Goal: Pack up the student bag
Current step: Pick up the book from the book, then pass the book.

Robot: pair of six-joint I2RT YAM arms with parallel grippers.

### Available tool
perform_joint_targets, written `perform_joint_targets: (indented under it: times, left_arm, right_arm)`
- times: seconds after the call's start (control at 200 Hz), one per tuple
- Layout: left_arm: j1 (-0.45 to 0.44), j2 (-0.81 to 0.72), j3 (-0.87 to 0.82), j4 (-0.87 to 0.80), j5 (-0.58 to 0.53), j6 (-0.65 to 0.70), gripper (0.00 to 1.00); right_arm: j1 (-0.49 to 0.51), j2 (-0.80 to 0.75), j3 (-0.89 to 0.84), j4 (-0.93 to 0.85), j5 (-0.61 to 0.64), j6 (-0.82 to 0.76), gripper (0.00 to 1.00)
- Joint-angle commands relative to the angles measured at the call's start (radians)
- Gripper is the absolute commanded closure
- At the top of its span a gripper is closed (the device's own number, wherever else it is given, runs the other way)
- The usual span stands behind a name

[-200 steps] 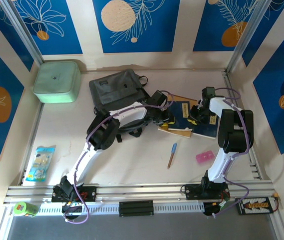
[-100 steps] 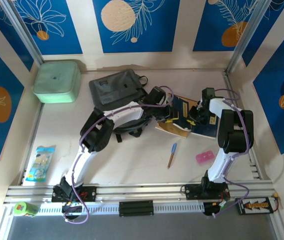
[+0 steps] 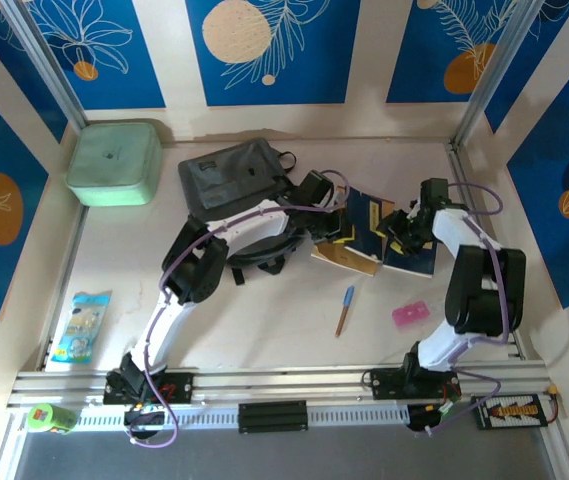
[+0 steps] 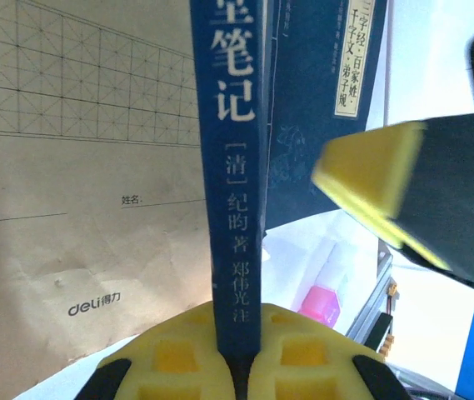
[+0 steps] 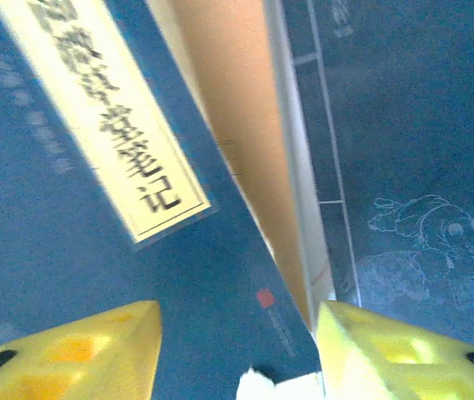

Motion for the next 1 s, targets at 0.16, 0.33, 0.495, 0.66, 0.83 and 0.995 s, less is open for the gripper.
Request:
perform_joint_targets:
  times: [0.16, 0.33, 0.495, 0.66, 0.83, 0.995]
  left_arm:
    - [0.118, -0.318, -0.190, 0.146, -0.036, -0.015, 1.00]
    - [0.208, -0.486, -0.433, 0.364, -0.057, -0.150, 1.00]
    - [0.262, -0.616, -0.639, 0.556, -0.130, -0.274, 1.00]
    - [0.270, -0.680, -0.756, 0.685, -0.201, -0.369, 1.00]
    - [0.270, -0.689, -0.814, 0.803, -0.224, -0.443, 1.00]
    - [0.268, -0.689, -0.821, 0.833, -0.224, -0.476, 1.00]
  right_arm:
    - [-0.011, -0.192, -0.132, 0.304, -0.360, 0.224, 0.28]
    - [0.056, -0.204, -0.210, 0.599, -0.494, 0.436, 0.19]
    - [0.189, -0.180, -0.237, 0.880, -0.502, 0.693, 0.14]
    - [0.343, -0.119, -0.193, 1.021, -0.422, 0.840, 0.12]
    - [0.459, -0.057, -0.161, 1.051, -0.284, 0.856, 0.12]
    - [0.507, 0.034, -0.130, 1.206, -0.240, 0.926, 0.13]
